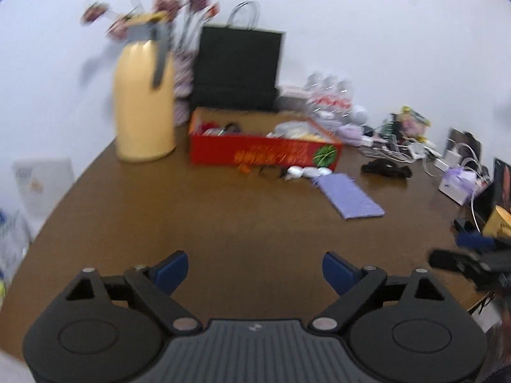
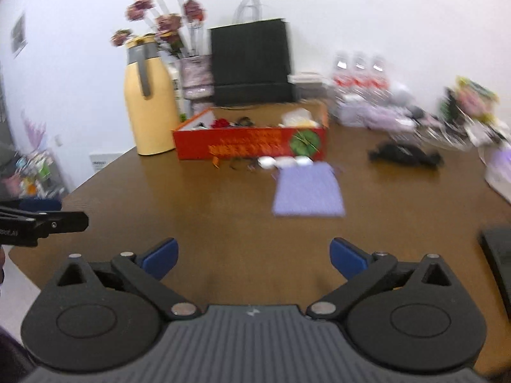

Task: Organize objects
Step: 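Withdraw both open tools from the box toward the lavender pouch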

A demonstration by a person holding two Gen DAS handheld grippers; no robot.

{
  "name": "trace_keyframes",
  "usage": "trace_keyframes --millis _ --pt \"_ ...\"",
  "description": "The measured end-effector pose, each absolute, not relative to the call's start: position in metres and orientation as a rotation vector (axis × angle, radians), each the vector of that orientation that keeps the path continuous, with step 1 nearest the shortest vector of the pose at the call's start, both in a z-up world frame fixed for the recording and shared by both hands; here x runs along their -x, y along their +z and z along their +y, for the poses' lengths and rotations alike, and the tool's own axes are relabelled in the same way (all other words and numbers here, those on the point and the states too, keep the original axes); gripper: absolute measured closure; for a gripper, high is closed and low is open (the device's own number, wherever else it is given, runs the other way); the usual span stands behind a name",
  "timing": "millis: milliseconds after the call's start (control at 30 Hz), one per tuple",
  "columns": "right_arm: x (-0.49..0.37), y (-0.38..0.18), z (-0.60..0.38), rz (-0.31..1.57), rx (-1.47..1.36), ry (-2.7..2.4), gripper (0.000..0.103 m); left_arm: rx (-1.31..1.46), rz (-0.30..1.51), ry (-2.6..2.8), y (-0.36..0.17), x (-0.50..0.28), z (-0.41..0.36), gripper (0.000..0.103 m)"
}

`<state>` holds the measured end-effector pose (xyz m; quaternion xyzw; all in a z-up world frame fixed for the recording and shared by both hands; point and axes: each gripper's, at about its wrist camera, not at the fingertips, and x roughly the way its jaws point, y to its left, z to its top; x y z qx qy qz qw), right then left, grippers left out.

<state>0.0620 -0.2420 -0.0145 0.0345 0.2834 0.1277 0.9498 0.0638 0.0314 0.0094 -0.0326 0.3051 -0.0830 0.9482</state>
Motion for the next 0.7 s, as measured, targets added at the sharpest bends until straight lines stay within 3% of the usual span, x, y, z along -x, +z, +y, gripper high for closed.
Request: trace_keyframes --millis 233,400,700 --pt "-0.045 -0.003 -0.234 0.476 -0.044 0.225 0.000 0.013 0.510 -0.185 0.022 -0.046 0.017 0.011" --pt "-0.049 -0.015 -0.221 0.432 0.050 0.155 0.000 0.022 0.568 -0.172 0.008 -0.064 0.014 0.011" --pt "-0.110 -0.040 -0.224 0.501 -0.130 0.249 0.000 0.044 0.601 -0.165 -0.014 -0.130 0.012 0.023"
